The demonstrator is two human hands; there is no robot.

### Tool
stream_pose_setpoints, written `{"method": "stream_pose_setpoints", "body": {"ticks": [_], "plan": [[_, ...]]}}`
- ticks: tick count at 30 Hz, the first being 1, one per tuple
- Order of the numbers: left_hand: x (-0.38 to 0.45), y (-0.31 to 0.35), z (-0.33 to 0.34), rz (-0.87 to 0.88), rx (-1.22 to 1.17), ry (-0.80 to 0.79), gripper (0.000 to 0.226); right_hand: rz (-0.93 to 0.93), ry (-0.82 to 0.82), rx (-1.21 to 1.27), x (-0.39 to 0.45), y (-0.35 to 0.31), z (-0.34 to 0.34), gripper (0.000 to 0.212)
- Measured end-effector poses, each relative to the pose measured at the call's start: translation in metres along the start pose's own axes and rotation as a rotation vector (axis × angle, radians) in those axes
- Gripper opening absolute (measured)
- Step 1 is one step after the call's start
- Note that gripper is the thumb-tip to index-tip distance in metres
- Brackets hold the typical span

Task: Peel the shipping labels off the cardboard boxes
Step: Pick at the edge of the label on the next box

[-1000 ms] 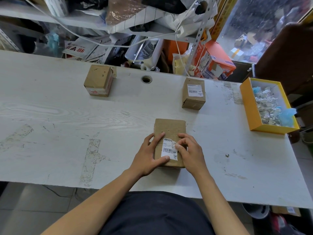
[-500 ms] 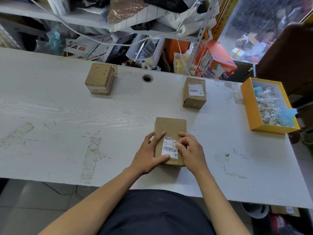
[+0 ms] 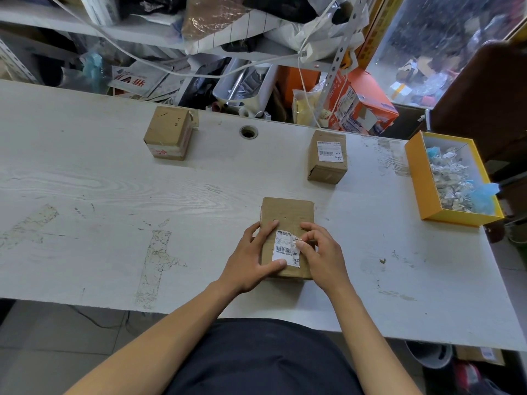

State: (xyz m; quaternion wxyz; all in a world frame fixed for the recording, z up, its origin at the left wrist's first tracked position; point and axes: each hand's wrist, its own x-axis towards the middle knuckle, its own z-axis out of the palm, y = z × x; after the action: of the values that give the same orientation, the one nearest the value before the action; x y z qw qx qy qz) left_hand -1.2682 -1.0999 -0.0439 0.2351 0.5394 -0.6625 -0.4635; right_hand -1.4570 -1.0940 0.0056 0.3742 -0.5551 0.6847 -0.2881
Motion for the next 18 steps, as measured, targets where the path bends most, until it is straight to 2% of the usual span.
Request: {"method": "stream_pose_setpoints", "body": {"ticks": [18], "plan": [[-0.0005,0.0005,-0.0007,0.003,-0.002,-0.001,0.083,0.012,0.005,-0.003,-0.0006,-0.001,0.0,0.015]]}}
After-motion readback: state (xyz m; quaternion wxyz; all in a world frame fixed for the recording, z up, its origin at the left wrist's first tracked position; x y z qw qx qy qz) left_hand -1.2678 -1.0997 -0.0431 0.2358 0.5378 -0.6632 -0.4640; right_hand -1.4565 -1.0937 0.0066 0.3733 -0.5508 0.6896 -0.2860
